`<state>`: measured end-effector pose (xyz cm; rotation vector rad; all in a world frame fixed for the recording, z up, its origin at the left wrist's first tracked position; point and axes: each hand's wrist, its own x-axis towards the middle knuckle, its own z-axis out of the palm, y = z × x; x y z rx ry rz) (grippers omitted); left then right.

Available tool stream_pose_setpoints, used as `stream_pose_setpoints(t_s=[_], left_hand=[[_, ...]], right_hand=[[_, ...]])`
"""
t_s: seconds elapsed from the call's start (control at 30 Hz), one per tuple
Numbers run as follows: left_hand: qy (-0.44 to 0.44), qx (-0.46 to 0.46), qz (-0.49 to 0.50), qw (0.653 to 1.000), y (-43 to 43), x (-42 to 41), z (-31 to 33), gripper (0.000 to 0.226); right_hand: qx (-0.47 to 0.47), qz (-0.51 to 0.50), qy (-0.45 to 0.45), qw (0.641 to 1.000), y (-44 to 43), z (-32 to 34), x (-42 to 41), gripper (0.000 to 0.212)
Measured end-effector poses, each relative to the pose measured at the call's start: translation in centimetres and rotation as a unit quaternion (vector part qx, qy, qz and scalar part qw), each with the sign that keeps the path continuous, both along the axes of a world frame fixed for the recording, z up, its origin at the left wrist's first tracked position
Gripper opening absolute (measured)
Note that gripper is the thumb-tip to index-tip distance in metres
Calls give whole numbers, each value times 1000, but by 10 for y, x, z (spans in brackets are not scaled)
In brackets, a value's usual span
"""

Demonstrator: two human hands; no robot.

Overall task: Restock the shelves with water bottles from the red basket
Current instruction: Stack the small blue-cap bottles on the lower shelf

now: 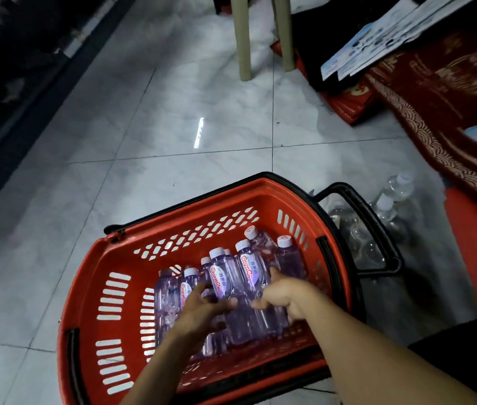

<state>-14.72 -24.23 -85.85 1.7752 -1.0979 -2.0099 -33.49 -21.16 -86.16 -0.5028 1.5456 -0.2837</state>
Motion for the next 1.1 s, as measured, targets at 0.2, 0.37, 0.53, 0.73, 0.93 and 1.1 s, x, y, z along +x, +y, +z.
stream_pose_setpoints(t_s=[0.2,0.37,0.53,0.73,0.93,1.1], left_hand=[[71,-98,9,993,-18,-3,48,79],[138,-223,-38,964,-38,-35,114,65],[236,-315,-94,915,-22,-107,195,72],[359,-347,-209,841,60,-226,259,67],[452,-321,-306,774,184,-341,291,68],[489,-307,-387,719,275,-421,299,63]], right_hand=[[-119,-64,-63,989,-9,63,-22,109],[-295,-100,-4,950,6,137,-47,95],[-442,-166,85,878,58,210,-98,69],[-531,-254,203,783,181,282,-165,75],[-548,-374,333,670,330,318,-211,73],[-523,-474,432,562,424,313,-232,72]])
